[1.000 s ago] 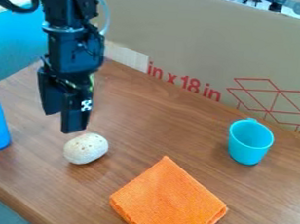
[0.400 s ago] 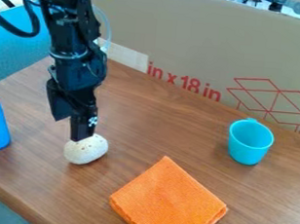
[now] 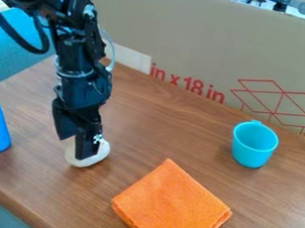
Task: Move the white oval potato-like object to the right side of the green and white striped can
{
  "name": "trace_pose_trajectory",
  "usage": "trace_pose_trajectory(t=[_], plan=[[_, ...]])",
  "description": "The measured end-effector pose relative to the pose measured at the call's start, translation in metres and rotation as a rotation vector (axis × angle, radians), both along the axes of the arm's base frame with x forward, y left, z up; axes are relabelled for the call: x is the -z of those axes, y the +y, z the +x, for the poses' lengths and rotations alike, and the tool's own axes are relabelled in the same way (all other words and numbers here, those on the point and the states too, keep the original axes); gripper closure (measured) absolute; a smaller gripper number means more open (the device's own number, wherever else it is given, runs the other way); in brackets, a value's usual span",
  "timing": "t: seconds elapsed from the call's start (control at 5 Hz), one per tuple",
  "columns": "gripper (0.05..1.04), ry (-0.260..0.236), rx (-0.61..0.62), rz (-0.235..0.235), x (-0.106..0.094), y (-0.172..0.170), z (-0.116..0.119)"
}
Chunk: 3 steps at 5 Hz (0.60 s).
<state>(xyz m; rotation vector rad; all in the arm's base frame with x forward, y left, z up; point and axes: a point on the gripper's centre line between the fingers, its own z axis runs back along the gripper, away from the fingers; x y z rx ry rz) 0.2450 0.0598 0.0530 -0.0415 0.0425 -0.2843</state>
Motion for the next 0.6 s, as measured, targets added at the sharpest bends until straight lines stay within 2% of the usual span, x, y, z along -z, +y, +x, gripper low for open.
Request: trace_pose_trajectory(t=[0.4,0.6], plan=[[0.082,0.06,-0.053,0.068,0.029,0.005,0.004],[0.164,0.037,-0.139,0.067,0.031,0.014,0.01]])
